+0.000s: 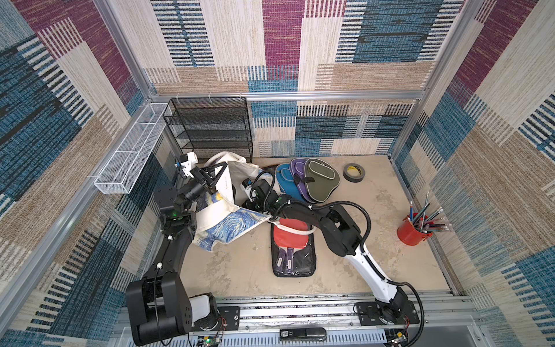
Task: Remove the ping pong set from the canvas bag
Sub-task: Adjust the canvas bag at the center of the board, then pick up the ping pong set from the canvas bag.
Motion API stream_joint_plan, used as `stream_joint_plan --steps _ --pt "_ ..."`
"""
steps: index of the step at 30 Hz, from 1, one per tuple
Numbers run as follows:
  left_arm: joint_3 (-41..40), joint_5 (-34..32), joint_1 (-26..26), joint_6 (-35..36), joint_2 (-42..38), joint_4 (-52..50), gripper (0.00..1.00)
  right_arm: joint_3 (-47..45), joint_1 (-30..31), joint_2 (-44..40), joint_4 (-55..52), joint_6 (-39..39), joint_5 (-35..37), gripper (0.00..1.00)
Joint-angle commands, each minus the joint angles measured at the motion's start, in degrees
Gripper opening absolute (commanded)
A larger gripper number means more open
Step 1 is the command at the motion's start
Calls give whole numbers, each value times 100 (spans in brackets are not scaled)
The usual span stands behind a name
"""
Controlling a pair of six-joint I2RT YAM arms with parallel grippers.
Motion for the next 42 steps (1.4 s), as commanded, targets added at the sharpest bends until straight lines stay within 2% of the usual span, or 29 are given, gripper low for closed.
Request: stream_joint_plan --steps 1,3,5,7,10,12,14,17,19,22,29,33,35,42 --pt "76 -262 -561 140 203 1017 0 1219 160 636 -668 -4 -46 0" --pt "60 -396 -1012 206 470 1143 0 2126 224 1104 -1003 25 -45 0" --pt "-11 -493 -1307 138 768 1486 0 2518 229 1294 -1261 23 -38 0" --pt "-194 -548 -1389 69 1020 1793 0 2101 225 1052 -1180 -27 69 1" --pt "-628 -518 -1340 83 1325 2165 0 565 167 255 -342 -78 114 4" --pt "-972 -483 -1303 143 1549 2304 0 246 132 52 -317 -83 106 5" --pt "-1272 -482 -1252 332 1632 2305 0 2 125 -91 -409 -165 228 10" --pt "-1553 -450 -1116 500 1666 2313 0 -906 60 -607 -65 -175 349 21" --pt "-1601 -387 -979 513 1606 2311 0 -1411 -6 -930 90 -175 456 31" --pt "-1563 -252 -669 409 1452 2305 0 -1954 -128 -1320 145 -214 630 39" --pt "-1468 174 209 65 1064 2307 0 -3089 -427 -2140 574 -68 284 50" --pt "-1393 361 399 -38 979 2309 0 -3386 -457 -2444 839 -1 -96 63" --pt "-1389 380 420 -61 980 2304 0 -3425 -457 -2536 934 57 -274 66" --pt "-1385 351 447 -83 913 2304 0 -3375 -462 -2858 1003 125 -525 66"
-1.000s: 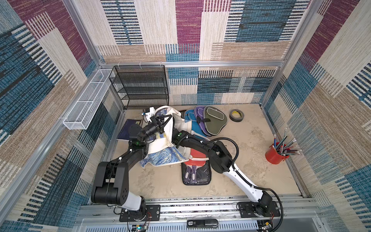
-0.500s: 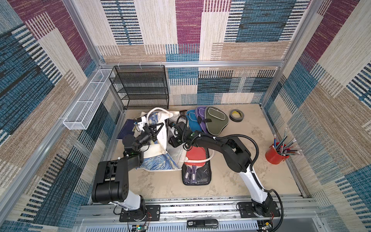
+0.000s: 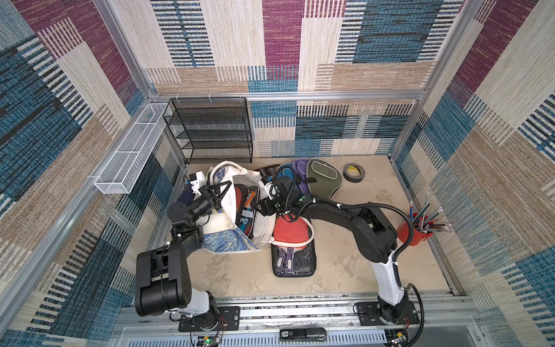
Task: Remove the ping pong set from the canvas bag
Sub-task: Pick up the ping pong set from the canvas bag.
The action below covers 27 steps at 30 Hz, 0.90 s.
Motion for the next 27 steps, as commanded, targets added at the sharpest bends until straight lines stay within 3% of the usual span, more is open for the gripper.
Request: stream_joint_plan --steps 1,9,17,27 --pt "46 -24 21 -77 -69 190 0 91 -15 -40 252 90 -322 65" --pt "157 -22 10 -87 -87 189 0 406 20 305 457 484 -1068 67" --pt "253 -11 10 -114 -127 191 0 836 16 894 552 862 -1384 85" --pt "78 22 -56 -31 -207 186 0 1513 77 1587 609 1199 -1469 85"
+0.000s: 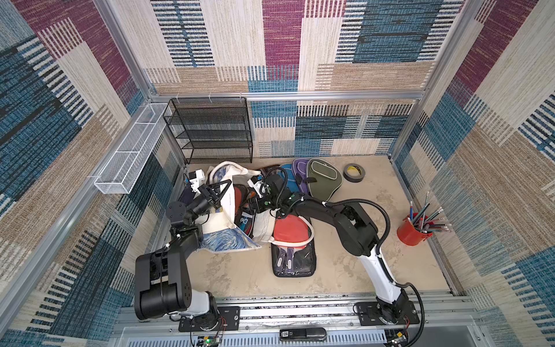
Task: Remove the ping pong set from the canvas bag
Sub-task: Pick up the ping pong set from the canvas bag.
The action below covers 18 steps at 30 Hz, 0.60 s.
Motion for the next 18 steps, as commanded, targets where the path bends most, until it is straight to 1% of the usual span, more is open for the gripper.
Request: stream_joint_plan --steps 1,5,9,15,17,18 --pt "19 8 -34 6 -73 227 0 219 18 237 185 248 -101 85" --pt "89 32 -47 -2 -164 229 0 445 54 498 180 405 83 85" --pt "94 39 -115 21 -195 229 0 743 66 832 292 666 83 85" --pt "62 31 -299 149 -146 227 0 1779 238 1431 132 899 -48 84" --pt "38 18 -350 200 -135 225 0 2090 300 1616 42 963 -54 83" --pt "37 26 -361 224 -125 228 0 2205 338 1685 32 1012 -54 81"
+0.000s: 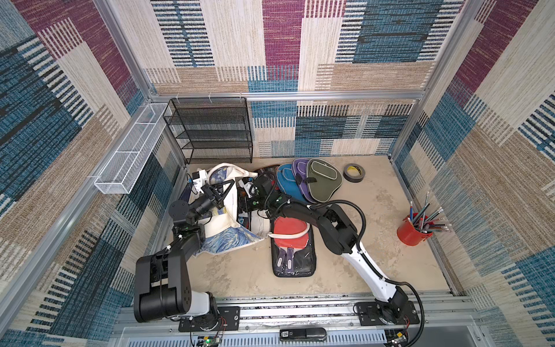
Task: Remove the ping pong set from the canvas bag
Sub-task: Pick up the ping pong set from the canvas bag.
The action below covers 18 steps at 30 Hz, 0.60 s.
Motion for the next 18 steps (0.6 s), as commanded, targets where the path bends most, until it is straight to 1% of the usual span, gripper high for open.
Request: stream_joint_plan --steps 1,5,10,11,13,14,15,16,18 --pt "9 179 -63 188 -13 552 0 327 107 187 8 197 -49 78" --pt "-61 185 -90 279 57 544 0 566 212 259 -43 215 -30 72" --pt "-89 168 -112 356 147 549 0 1140 291 521 -344 196 -79 57" --pt "-87 163 -113 370 138 552 0 1135 291 541 -344 206 -97 51" --pt "-77 157 -117 391 139 551 0 1081 283 544 -353 198 -113 31" --pt "-75 159 -114 388 149 546 0 1043 287 531 -357 168 -125 19" --pt "-70 168 -117 392 162 544 0 997 284 490 -378 117 -124 4" --pt "-73 168 -111 398 177 545 0 915 288 428 -392 67 -98 0" --pt "-79 159 -116 396 185 551 0 531 278 152 -287 -24 -19 0"
